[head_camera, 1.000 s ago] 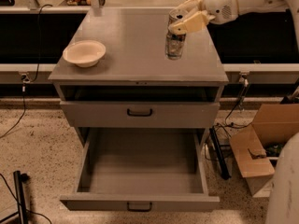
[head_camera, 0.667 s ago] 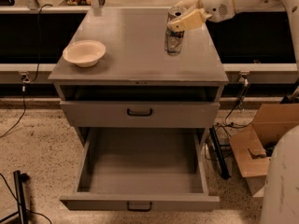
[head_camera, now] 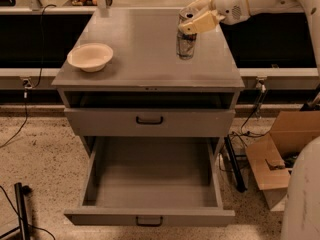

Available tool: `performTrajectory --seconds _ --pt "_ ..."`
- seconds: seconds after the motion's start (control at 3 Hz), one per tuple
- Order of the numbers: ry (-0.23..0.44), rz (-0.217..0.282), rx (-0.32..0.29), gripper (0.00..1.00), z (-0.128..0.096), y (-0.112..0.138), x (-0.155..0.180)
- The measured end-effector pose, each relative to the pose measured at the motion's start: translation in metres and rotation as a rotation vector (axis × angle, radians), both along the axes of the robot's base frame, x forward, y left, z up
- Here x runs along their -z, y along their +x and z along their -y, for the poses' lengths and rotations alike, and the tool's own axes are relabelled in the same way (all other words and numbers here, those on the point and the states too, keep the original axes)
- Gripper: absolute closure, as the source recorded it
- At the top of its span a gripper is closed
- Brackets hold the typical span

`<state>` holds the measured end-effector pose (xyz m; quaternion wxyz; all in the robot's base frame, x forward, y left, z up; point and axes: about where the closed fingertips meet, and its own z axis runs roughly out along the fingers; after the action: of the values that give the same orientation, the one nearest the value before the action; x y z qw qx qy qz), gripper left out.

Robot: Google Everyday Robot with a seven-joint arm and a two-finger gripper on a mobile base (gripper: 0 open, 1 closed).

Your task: Pick redbull can from middle drawer and place on counter

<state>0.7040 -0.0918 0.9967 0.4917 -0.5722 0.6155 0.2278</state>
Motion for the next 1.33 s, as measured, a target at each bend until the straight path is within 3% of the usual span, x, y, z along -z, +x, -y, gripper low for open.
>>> performTrajectory --seconds 0.33,0.67,1.33 --pt "-0.016 0.006 0.055 1.0 0.006 0.007 0.007" --pt "-0.011 -0.032 0.109 1.0 0.012 0.02 0.026" --pt "0.002 -0.139 0.165 0.59 0.018 0.034 0.063"
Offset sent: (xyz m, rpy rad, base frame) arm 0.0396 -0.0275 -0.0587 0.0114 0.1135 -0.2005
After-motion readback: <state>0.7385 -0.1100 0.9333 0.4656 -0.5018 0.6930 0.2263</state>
